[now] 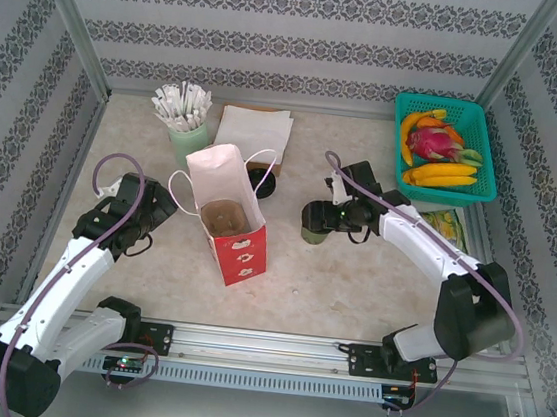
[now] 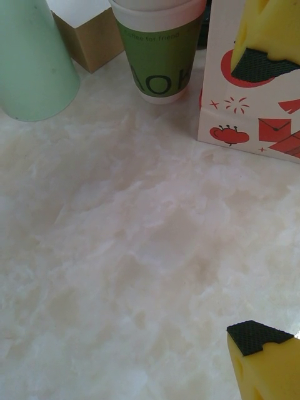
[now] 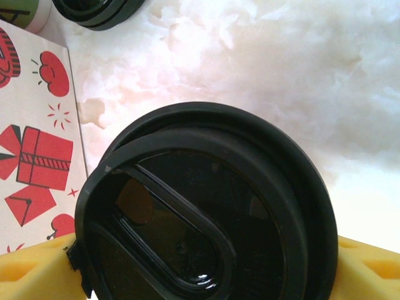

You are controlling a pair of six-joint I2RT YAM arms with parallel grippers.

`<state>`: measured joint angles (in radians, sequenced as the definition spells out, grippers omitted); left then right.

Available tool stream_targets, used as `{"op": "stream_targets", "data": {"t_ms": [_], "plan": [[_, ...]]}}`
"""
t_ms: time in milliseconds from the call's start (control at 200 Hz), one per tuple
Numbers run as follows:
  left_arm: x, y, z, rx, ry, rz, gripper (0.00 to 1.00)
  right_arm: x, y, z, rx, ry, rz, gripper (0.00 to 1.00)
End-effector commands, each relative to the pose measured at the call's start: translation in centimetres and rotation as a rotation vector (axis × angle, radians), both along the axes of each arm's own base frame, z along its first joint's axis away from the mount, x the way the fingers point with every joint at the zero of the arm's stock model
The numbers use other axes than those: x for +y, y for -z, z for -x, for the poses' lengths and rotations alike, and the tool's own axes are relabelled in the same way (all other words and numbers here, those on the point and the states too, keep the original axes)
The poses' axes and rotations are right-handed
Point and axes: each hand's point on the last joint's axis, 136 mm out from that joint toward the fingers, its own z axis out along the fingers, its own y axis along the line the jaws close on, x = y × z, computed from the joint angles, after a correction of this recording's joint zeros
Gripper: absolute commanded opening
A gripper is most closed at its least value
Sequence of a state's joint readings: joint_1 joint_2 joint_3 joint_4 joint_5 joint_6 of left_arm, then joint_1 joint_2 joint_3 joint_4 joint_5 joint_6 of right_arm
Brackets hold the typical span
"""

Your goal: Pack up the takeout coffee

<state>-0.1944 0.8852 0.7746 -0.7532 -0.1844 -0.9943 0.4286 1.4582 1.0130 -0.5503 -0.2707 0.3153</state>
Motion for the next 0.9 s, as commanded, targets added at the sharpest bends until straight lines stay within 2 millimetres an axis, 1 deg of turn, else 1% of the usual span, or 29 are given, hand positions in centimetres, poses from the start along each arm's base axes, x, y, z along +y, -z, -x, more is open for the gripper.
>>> {"op": "stream_targets", "data": {"t_ms": [0,210,340,510,619,814,894], "plan": [[0.2,0.1,-0.1,-0.015,0.006,-0.010,1.00,-1.1,1.4,2.1,0.073,0.010,0.056,0.90],[0.1,0.7,-0.1,-0.004,0.004,0.001,1.00,-0.8,-0.6,1.2,0.023,0.022,0.038,0.97],[0.2,0.8,0.0,0.000,0.001,-0.002,1.00,-1.0,-1.4,1.0,0.020,0.034,0.044,0.98],[0.3,0.9,0.1,0.004,-0.001,-0.011,1.00,-2.1,-1.8,1.3,0.073,0.098,0.103,0.98],[0.4,0.9,0.0,0.005,-0.003,-0.014,1.00,-2.0,-1.9,1.9,0.143,0.116,0.118,0.98],[0.4,1.2,-0.1,0.017,0.001,-0.019,1.00,-1.4,-2.5,1.7,0.189,0.127,0.123,0.98],[0.4,1.3,-0.1,0.023,0.002,-0.025,1.00,-1.9,-2.3,1.7,0.209,0.130,0.183,0.98]]}}
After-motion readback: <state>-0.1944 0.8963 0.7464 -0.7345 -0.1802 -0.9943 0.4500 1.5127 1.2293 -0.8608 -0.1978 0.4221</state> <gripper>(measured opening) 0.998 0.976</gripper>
